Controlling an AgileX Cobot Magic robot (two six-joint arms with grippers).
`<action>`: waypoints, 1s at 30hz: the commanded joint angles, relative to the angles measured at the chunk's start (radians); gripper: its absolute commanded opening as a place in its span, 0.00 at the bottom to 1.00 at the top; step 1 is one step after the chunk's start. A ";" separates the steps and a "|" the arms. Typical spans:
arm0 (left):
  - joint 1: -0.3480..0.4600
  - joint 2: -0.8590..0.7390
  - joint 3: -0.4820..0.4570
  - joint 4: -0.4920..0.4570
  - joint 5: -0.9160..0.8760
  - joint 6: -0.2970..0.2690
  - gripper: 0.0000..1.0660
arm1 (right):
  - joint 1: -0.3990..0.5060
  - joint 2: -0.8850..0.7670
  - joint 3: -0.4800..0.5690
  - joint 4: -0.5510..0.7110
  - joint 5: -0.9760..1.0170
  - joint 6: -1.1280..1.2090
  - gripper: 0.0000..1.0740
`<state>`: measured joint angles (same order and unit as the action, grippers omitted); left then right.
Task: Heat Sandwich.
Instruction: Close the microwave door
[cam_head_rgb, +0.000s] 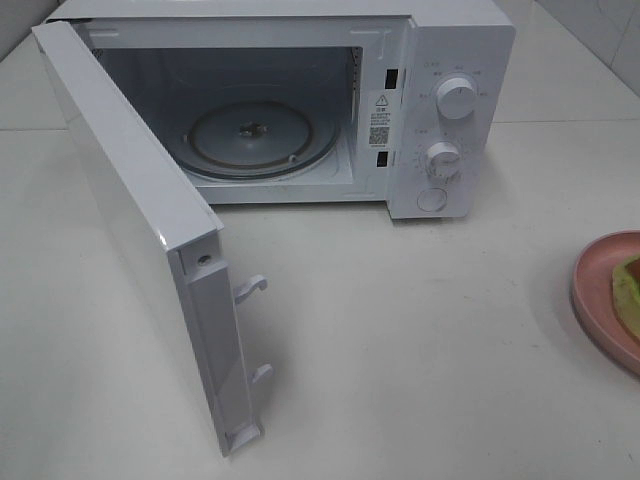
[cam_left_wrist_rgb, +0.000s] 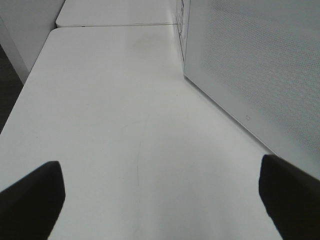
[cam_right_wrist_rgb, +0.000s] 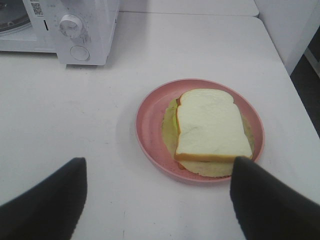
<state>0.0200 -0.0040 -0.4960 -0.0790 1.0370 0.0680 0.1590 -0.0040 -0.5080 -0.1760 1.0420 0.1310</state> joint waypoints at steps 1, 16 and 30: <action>0.003 -0.019 0.003 -0.012 -0.010 -0.003 0.97 | -0.007 -0.026 0.002 0.000 -0.004 -0.005 0.71; 0.003 0.230 -0.054 -0.072 -0.244 0.072 0.97 | -0.007 -0.026 0.002 0.000 -0.004 -0.005 0.71; 0.002 0.557 -0.054 -0.137 -0.510 0.122 0.83 | -0.007 -0.026 0.002 0.000 -0.004 -0.005 0.71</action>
<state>0.0200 0.5230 -0.5430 -0.1990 0.5780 0.1690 0.1590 -0.0040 -0.5080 -0.1760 1.0420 0.1310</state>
